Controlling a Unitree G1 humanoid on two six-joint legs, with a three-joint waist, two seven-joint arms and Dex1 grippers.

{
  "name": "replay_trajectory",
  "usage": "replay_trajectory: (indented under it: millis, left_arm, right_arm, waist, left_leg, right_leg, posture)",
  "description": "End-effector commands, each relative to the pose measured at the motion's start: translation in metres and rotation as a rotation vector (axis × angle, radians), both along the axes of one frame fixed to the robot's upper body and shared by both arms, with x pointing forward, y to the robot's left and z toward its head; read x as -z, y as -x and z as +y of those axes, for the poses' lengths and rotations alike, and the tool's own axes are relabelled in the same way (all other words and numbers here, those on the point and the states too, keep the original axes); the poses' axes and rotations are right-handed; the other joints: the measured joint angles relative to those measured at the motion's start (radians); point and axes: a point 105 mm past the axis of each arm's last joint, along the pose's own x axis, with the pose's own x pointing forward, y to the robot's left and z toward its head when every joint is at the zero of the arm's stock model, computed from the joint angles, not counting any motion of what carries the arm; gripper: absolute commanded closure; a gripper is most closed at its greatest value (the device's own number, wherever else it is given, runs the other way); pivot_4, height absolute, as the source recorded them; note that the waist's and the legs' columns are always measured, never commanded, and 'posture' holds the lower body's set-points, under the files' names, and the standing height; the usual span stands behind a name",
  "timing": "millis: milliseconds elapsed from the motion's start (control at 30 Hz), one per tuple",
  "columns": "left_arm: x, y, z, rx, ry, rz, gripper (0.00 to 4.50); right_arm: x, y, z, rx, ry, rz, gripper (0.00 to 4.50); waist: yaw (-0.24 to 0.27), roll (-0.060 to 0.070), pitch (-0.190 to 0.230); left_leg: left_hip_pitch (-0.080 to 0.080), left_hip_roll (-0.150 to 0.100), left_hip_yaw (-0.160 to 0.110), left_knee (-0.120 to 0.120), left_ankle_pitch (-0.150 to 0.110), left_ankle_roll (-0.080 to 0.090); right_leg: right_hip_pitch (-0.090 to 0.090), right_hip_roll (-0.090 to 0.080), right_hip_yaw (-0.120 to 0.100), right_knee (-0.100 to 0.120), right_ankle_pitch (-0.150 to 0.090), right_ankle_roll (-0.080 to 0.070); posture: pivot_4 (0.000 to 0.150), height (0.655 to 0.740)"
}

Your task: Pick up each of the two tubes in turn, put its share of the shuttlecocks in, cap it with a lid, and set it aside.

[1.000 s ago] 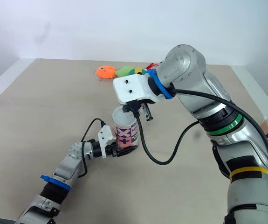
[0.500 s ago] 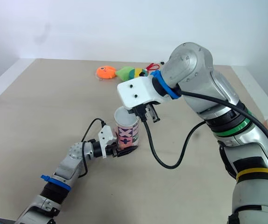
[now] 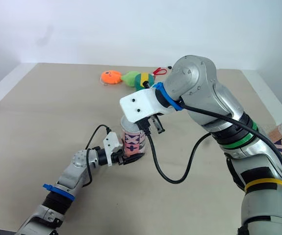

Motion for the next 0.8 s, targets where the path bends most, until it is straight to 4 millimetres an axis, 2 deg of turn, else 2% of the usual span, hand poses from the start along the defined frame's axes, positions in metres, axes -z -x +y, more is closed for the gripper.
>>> replay_trajectory:
  millis: [33, 367, 600, 800]
  left_arm:
    - [0.033, 0.009, 0.003, -0.005, -0.063, 0.123, 1.27]
    - [0.033, 0.007, 0.003, -0.007, -0.063, 0.122, 1.27]
    - [0.033, 0.007, 0.002, -0.005, -0.063, 0.120, 1.27]
    - [0.033, 0.007, 0.003, -0.004, -0.063, 0.119, 1.27]
  right_arm:
    - [0.051, 0.008, -0.002, -0.001, 0.107, 0.193, 4.45]
    - [0.080, 0.013, -0.001, 0.010, 0.128, 0.319, 4.45]
    - [0.099, 0.008, -0.005, 0.035, 0.173, 0.324, 4.45]
    - [0.113, 0.009, -0.007, 0.050, 0.195, 0.359, 4.45]
  waist:
    - [0.000, -0.001, -0.005]
    - [-0.001, -0.004, -0.027]
    - [-0.001, -0.008, -0.034]
    - [-0.001, -0.007, -0.040]
  left_leg:
    - [0.001, 0.000, 0.000, 0.000, 0.000, 0.000]
    - [0.008, 0.001, 0.000, -0.004, -0.001, -0.001]
    - [0.020, 0.003, 0.000, -0.007, -0.003, -0.002]
    - [0.022, 0.005, 0.000, -0.007, -0.005, -0.003]
  right_leg:
    - [0.000, 0.000, 0.000, 0.000, -0.001, 0.000]
    - [0.005, 0.000, 0.000, 0.000, -0.004, 0.000]
    - [0.014, 0.000, -0.001, 0.000, -0.011, -0.006]
    - [0.016, 0.001, -0.001, 0.000, -0.011, -0.006]
  posture:
    - [0.150, 0.7400]
    - [0.150, 0.7400]
    - [0.150, 0.7400]
    - [0.150, 0.7400]
